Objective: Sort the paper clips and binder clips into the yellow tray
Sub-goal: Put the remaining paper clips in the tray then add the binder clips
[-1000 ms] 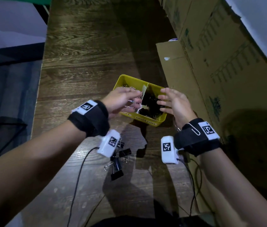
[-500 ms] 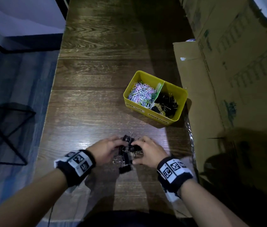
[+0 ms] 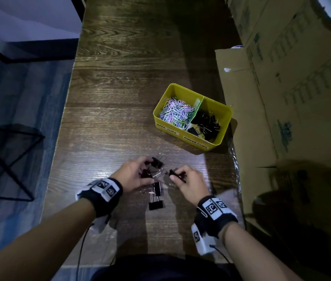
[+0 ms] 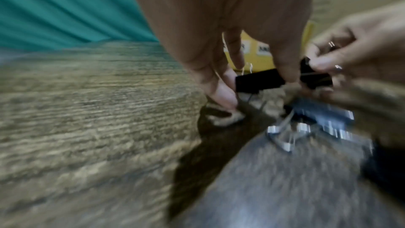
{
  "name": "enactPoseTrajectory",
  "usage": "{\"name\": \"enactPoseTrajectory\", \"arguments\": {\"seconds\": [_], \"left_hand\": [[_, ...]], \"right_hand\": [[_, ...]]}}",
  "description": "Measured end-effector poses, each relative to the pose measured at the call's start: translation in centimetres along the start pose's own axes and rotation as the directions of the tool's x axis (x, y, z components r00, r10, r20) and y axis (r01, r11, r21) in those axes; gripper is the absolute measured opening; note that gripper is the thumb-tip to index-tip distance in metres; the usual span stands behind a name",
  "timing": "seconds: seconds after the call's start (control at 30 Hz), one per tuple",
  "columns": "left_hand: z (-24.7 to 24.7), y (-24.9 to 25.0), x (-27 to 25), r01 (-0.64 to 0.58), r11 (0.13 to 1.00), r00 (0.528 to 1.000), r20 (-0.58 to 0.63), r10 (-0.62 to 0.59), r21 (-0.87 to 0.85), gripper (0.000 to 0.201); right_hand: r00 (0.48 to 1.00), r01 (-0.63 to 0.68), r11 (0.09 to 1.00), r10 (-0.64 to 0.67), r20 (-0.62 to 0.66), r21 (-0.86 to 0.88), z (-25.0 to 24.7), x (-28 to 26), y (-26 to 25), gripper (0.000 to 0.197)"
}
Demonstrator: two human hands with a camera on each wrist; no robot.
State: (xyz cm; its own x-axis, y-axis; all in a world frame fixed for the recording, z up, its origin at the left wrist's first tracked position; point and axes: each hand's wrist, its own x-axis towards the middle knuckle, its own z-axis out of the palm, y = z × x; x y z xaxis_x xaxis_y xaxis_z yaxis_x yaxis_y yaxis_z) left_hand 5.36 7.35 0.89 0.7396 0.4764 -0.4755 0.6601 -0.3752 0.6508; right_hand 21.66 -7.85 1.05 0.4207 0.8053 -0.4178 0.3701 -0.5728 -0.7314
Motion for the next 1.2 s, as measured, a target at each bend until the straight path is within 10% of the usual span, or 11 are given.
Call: {"name": "enactPoseTrajectory", "arguments": {"seconds": [0.2, 0.33, 0.43, 0.53, 0.63, 0.77, 0.93, 1.2], "left_hand": [[-3.2, 2.0, -0.9, 0.082, 0.737, 0.99, 0.141, 0.018, -0.671, 0.068], [-4.1, 2.0, -2.2, 0.102, 0.262, 0.994, 0.109, 0.013, -0.96, 0.076], [-3.6, 1.9, -3.0, 0.125, 0.136, 0.992, 0.127, 0.009, -0.983, 0.058], [-2.0, 2.6, -3.2, 0.12, 0.53, 0.989, 0.058, -0.133, -0.84, 0.011], [0.0, 3.2, -2.4, 0.042, 0.972, 0.998, -0.026, -0.049, -0.232, 0.019], [2.0, 4.5, -1.7, -0.075, 0.862, 0.996, 0.074, 0.044, 0.502, 0.046], [2.9, 4.5, -0.2, -0.078, 0.816, 0.995, 0.098, 0.026, 0.573, 0.038], [2.6, 2.1, 0.3, 0.008, 0.84, 0.993, -0.104, 0.057, 0.542, 0.038]], "right_hand": [[0.987, -0.155, 0.82, 0.156, 0.044, 0.551, -0.9, 0.2, 0.1, 0.024], [0.975, -0.215, 0.517, 0.162, 0.151, 0.829, -2.6, 0.4, -1.1, 0.021], [0.982, -0.174, 0.504, 0.148, 0.114, 0.846, -3.7, 0.8, -1.9, 0.025], [0.995, -0.093, 0.731, 0.091, 0.039, 0.676, -3.8, 2.0, -2.6, 0.02], [0.999, 0.014, 0.982, -0.006, -0.042, 0.188, -3.6, 3.5, -4.0, 0.037], [0.98, 0.196, 0.95, -0.179, 0.088, -0.242, -2.0, 5.5, -6.2, 0.049], [0.943, 0.304, 0.719, -0.135, 0.303, -0.626, 0.2, 7.2, -5.6, 0.055], [0.984, 0.127, 0.84, -0.041, 0.172, -0.528, 0.1, 6.5, -3.5, 0.047]]}}
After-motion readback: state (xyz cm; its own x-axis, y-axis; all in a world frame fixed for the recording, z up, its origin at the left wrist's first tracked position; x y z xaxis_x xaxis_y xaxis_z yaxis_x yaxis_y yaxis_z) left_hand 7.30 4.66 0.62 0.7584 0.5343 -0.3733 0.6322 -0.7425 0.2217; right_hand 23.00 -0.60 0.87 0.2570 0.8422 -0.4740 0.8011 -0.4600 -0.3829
